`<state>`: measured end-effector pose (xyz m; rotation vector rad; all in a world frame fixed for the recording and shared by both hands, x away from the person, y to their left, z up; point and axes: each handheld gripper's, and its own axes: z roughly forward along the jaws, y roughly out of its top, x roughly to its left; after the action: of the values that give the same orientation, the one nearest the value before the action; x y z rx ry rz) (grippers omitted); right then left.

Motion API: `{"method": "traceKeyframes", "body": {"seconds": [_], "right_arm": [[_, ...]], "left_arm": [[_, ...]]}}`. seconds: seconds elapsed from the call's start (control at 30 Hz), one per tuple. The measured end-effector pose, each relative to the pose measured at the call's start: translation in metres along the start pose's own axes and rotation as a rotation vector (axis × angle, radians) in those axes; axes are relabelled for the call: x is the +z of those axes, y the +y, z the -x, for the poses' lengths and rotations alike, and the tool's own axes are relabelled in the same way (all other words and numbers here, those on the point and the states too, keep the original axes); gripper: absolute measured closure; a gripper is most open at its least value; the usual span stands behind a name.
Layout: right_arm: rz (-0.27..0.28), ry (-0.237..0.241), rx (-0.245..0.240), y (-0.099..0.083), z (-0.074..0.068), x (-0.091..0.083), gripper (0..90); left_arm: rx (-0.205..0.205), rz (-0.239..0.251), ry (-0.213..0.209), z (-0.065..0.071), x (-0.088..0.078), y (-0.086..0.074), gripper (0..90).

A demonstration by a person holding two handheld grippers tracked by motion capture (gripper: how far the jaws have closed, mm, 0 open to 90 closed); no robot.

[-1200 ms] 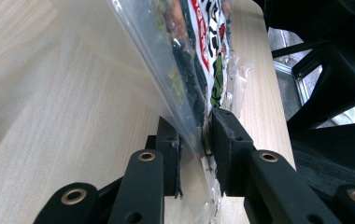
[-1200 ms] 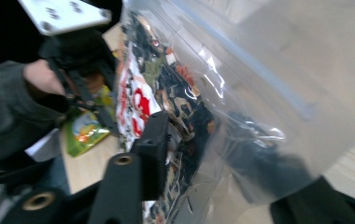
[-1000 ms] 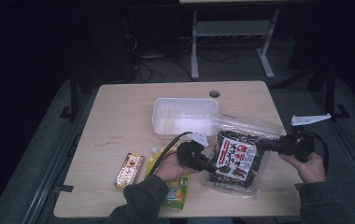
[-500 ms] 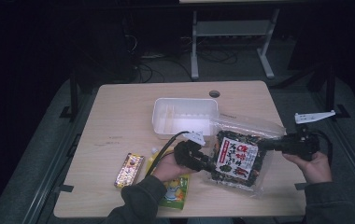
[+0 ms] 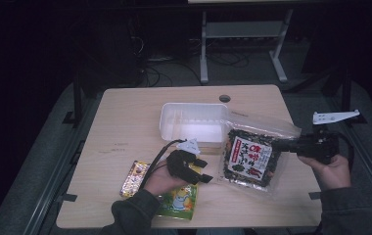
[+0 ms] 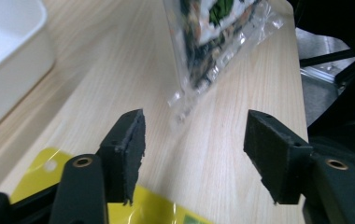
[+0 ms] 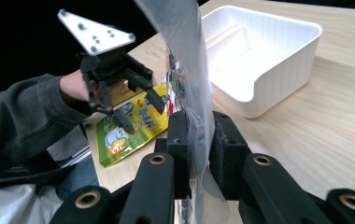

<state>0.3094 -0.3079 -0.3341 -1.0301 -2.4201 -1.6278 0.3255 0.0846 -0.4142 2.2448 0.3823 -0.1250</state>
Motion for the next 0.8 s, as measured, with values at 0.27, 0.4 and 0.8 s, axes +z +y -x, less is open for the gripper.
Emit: {"method": "traceKeyframes", "body": {"seconds": [0.27, 0.4, 0.8], "right_arm": [[0.016, -0.032, -0.018, 0.015, -0.006, 0.000, 78.9], [0.021, -0.037, -0.028, 0.023, -0.009, 0.003, 78.9], [0.024, -0.059, -0.070, 0.051, -0.019, 0.012, 78.9]], "left_arm": [[0.000, 0.004, 0.046, 0.007, -0.019, -0.010, 30.6], [-0.007, 0.001, 0.070, 0.009, -0.028, -0.017, 28.4], [-0.031, 0.006, 0.123, 0.011, -0.047, -0.043, 23.7]]}}
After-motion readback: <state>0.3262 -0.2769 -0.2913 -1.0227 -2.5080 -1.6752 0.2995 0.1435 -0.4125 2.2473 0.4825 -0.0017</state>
